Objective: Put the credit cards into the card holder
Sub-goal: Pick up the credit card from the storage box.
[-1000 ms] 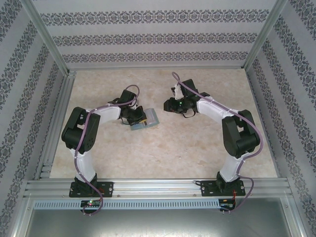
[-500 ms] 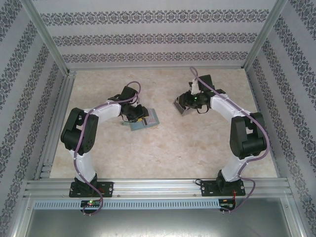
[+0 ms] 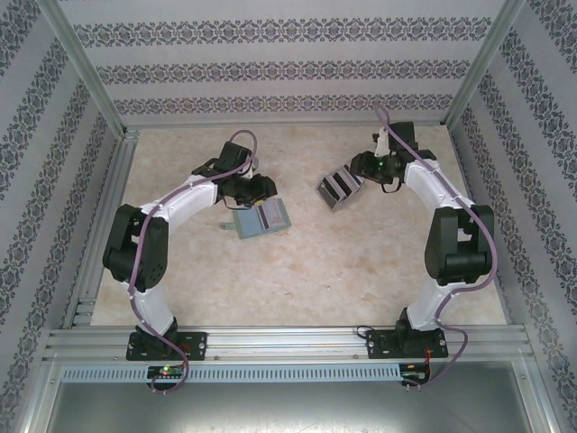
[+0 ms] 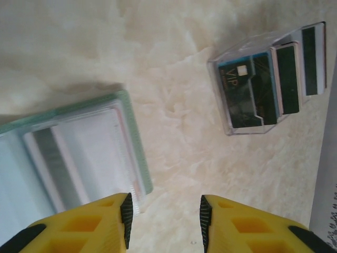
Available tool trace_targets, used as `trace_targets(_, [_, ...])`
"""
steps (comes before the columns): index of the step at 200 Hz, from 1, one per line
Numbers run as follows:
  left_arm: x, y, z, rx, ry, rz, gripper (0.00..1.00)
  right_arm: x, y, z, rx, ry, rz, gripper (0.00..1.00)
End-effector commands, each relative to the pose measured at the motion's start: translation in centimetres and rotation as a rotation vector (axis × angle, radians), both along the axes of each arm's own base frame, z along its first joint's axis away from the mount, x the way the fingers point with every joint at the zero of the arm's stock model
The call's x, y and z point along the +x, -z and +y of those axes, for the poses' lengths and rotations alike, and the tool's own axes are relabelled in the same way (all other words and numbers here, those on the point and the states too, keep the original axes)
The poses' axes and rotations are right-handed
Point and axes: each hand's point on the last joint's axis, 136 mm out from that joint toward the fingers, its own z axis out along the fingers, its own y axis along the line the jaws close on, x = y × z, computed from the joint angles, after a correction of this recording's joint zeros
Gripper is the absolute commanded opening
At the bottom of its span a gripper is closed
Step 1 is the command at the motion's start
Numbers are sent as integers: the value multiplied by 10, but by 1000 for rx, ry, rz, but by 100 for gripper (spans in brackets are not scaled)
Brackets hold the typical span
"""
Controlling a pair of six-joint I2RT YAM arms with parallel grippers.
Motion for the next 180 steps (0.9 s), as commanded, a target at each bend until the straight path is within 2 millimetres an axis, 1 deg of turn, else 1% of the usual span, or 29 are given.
trace_targets(1, [10,-7,-31,-33,56,-37,41,4,5,-12,-36,-7,28,48])
trace_targets(17, [20,-5,-48,-57,66,-50,41,9,4,-15,-42,-22,39,48])
trace_targets(60, [43,6,-95,-105,97,-57,42,17,8,-16,-34,-69,75,49])
trace_targets(84, [50,17,-119,-109,118,-45,43,21,7,-17,-18,-75,69,50])
trace_targets(105, [55,25,-136,-125,126,-35,44,25,11,-18,-4,-94,78,50])
trace_targets(128, [56,30,-148,-126,136,-24,45,29,16,-16,17,-110,90,52])
trace_targets(162, [60,36,-158,-132,138,-15,45,36,25,-15,26,-118,111,54])
trace_targets(180, [62,37,-163,-134,141,-12,46,37,27,-11,53,-133,123,54])
